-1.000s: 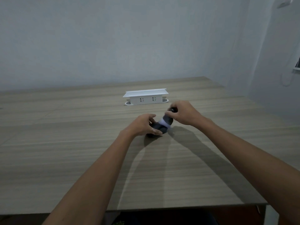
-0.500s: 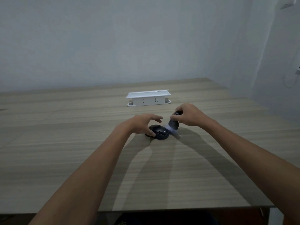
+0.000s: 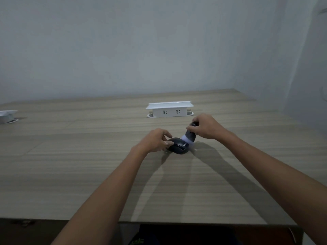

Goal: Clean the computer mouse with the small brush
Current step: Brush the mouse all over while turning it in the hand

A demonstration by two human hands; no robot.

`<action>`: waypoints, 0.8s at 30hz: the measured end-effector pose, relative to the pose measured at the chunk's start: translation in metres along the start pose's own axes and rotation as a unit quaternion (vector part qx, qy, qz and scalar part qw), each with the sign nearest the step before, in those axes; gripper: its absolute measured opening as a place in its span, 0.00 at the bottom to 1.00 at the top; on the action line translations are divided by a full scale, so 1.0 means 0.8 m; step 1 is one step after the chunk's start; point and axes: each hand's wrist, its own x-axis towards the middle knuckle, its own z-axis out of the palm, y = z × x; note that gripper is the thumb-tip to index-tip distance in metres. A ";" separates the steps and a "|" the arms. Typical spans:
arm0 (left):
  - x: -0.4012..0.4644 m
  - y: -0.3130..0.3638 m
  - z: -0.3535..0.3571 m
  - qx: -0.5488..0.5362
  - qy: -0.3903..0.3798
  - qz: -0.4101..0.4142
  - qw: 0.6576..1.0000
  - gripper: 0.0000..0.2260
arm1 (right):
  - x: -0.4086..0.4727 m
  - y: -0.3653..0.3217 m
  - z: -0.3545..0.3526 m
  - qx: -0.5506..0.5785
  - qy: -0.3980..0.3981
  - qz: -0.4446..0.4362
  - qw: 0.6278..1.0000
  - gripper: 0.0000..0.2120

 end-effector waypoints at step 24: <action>0.008 -0.012 0.026 -0.058 0.020 -0.015 0.998 0.22 | 0.004 -0.016 0.012 0.014 0.002 -0.070 0.997 0.11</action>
